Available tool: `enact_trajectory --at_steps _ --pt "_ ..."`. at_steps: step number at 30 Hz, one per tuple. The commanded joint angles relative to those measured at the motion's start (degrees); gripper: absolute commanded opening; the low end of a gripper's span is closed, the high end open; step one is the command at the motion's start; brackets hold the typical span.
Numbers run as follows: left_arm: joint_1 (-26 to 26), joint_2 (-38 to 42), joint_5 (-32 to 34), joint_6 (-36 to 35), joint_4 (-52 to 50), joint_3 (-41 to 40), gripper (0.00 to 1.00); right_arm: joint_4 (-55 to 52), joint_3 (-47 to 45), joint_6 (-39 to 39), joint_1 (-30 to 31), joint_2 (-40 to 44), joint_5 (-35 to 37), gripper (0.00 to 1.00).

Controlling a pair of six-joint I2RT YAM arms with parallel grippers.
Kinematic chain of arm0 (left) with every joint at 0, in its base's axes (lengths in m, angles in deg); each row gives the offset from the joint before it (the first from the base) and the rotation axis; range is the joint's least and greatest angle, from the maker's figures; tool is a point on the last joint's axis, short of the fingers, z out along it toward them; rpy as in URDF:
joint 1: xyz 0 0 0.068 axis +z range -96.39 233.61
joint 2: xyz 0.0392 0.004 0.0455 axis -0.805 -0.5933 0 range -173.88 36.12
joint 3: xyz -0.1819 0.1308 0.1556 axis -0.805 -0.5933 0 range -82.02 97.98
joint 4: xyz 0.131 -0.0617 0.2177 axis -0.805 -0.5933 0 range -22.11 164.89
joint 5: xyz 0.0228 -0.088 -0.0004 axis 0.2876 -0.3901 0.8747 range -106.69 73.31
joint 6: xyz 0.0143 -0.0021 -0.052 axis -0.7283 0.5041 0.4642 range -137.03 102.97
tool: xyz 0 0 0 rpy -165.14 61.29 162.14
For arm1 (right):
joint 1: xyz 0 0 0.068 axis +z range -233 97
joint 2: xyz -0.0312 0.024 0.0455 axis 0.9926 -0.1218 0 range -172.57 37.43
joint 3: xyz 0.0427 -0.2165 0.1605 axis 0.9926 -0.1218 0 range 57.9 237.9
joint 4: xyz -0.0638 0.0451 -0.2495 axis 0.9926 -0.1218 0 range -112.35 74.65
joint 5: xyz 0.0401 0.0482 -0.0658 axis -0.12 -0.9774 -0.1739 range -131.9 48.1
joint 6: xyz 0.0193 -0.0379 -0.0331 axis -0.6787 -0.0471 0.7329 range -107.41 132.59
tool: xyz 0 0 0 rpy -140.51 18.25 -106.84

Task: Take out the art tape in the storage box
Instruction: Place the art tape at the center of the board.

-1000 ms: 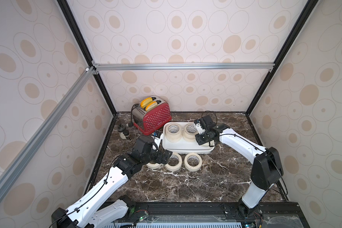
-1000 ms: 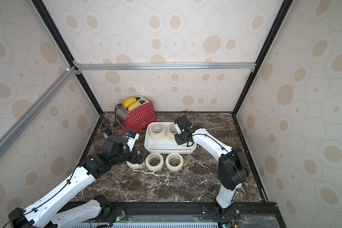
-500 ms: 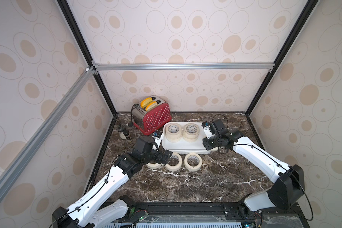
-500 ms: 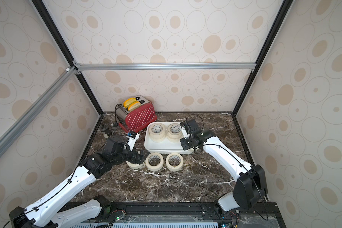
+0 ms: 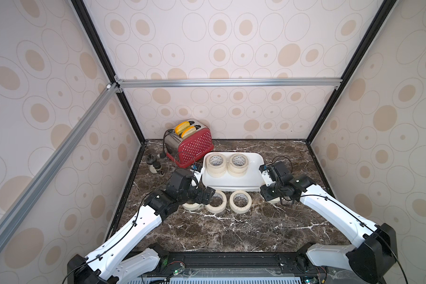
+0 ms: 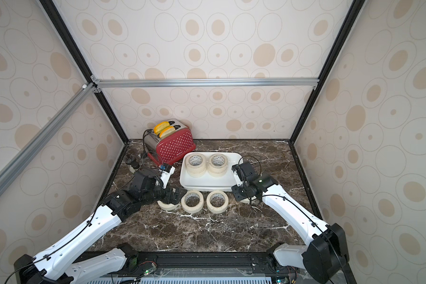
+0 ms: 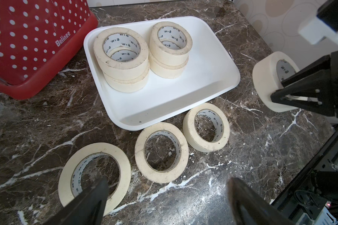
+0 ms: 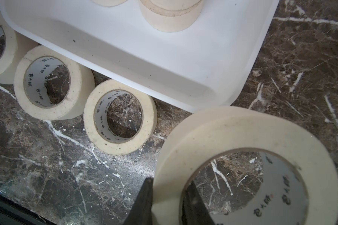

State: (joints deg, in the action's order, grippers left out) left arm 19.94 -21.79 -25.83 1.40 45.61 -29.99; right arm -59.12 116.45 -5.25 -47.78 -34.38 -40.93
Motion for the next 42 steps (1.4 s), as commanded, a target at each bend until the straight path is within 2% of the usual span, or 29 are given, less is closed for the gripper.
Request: enact_trajectory --at_steps 1,10,19,42 --pt "0.52 0.08 -0.45 0.75 -0.23 0.88 0.99 1.01 -2.06 -1.95 -0.23 1.79 -1.13 0.17" --pt "0.53 0.08 -0.35 0.75 -0.25 0.79 0.99 5.50 -7.21 -3.87 -0.21 0.67 -4.22 0.17" --pt "0.51 0.34 0.73 0.81 -0.25 0.62 0.99 8.90 -9.30 -3.79 -0.15 -2.07 -2.99 0.17" --pt "0.54 -0.13 0.71 0.90 -0.25 0.62 0.99 14.22 -7.93 -2.02 -0.14 -12.84 -1.15 0.17"
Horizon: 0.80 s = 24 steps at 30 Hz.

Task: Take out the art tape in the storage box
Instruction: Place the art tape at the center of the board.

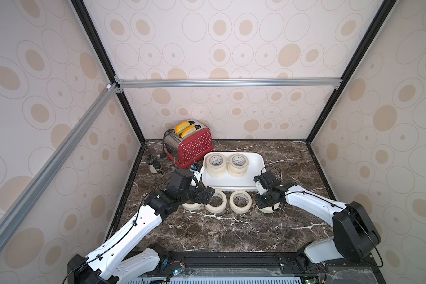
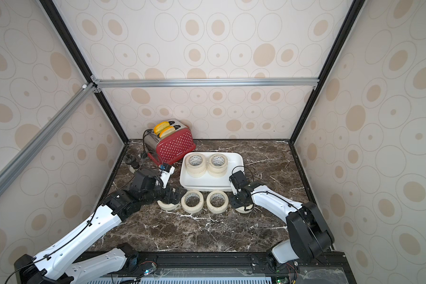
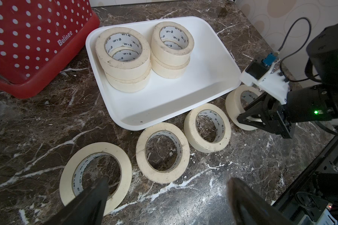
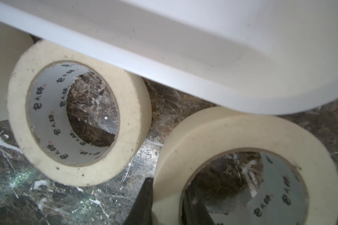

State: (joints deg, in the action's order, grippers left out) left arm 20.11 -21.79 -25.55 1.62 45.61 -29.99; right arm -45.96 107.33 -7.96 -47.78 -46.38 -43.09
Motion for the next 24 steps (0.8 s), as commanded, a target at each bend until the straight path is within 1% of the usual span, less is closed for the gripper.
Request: enact_trajectory --at_steps 1,11,24 --pt "0.36 -0.12 0.43 0.68 -0.28 0.62 0.99 1.26 1.20 0.74 -0.10 -1.11 0.99 0.17" --pt "0.36 -0.36 0.51 0.67 -0.34 0.62 0.99 1.34 2.72 1.92 -0.15 -3.80 1.89 0.17" --pt "0.36 -0.32 0.69 0.59 -0.51 0.63 0.99 2.31 3.39 1.86 -0.10 -6.56 0.92 0.18"
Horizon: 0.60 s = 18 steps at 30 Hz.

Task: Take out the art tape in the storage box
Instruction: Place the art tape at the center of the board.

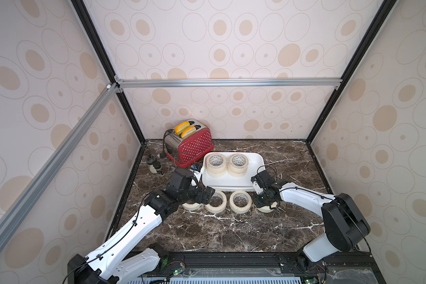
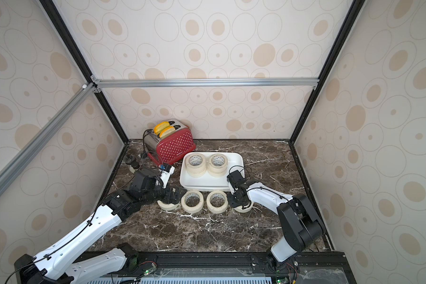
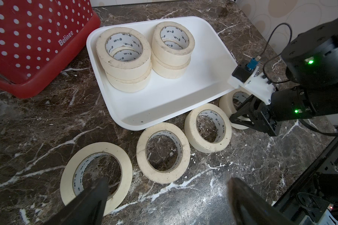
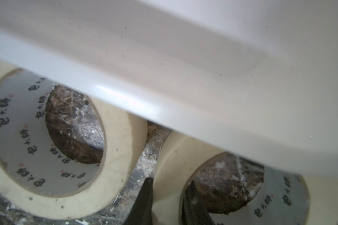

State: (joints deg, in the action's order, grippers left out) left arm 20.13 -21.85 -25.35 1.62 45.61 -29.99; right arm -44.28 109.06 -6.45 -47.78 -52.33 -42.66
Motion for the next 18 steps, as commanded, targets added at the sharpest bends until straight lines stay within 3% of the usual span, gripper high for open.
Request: enact_trajectory --at_steps 1,6,18 --pt "0.34 -0.25 0.50 0.59 -0.50 0.70 0.99 0.54 1.66 0.25 -0.17 -0.85 0.58 0.19" --pt "0.38 -0.30 0.83 0.59 -0.59 0.62 0.99 0.24 1.52 0.22 -0.08 -0.85 0.69 0.32" --pt "0.34 -0.81 1.62 0.25 -0.99 0.95 0.99 -1.96 1.37 0.46 -0.12 4.99 1.92 0.48"
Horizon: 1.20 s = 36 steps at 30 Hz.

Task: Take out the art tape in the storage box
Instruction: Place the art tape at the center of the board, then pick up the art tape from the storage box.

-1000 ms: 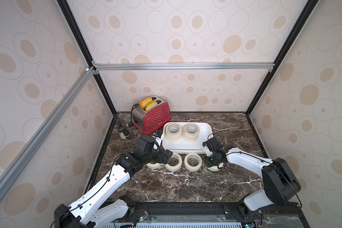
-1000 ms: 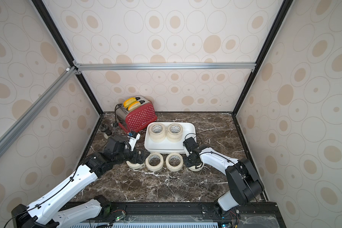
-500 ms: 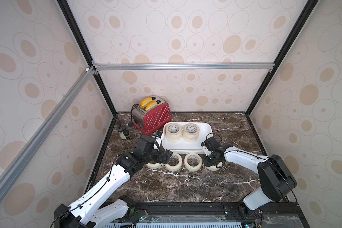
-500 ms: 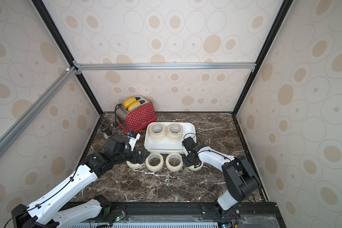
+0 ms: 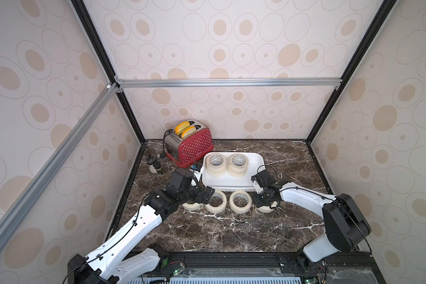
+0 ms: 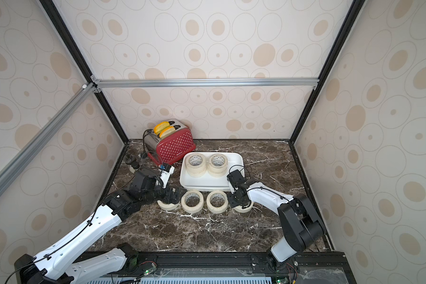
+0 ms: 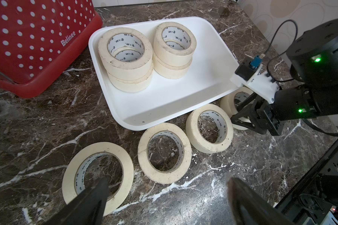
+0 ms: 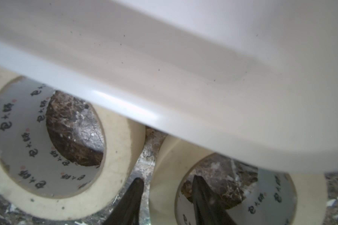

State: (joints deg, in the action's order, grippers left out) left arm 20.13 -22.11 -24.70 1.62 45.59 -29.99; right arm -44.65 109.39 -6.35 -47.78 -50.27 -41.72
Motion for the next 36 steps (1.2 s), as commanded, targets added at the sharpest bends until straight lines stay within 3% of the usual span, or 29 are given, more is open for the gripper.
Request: enact_trajectory --at_steps 1,9,14,25,36 --pt "0.34 -0.73 1.06 0.18 -1.17 0.97 0.99 -1.84 1.01 0.39 -0.11 3.98 1.12 0.49" --pt "0.34 -2.55 2.39 -1.26 -2.81 2.96 0.99 -3.40 0.08 1.00 -0.13 13.52 2.83 0.55" --pt "0.34 -5.57 6.56 -0.83 -4.57 5.14 0.99 -3.01 -1.93 0.50 -0.17 19.52 3.74 0.61" --pt "0.25 -21.71 9.17 -0.67 -4.67 16.38 0.98 -1.92 -5.24 -0.53 -0.20 29.08 1.05 0.72" --pt "0.25 -37.27 9.76 -4.27 -3.93 29.71 0.95 -1.25 -9.90 -2.07 -0.26 42.34 2.76 0.93"
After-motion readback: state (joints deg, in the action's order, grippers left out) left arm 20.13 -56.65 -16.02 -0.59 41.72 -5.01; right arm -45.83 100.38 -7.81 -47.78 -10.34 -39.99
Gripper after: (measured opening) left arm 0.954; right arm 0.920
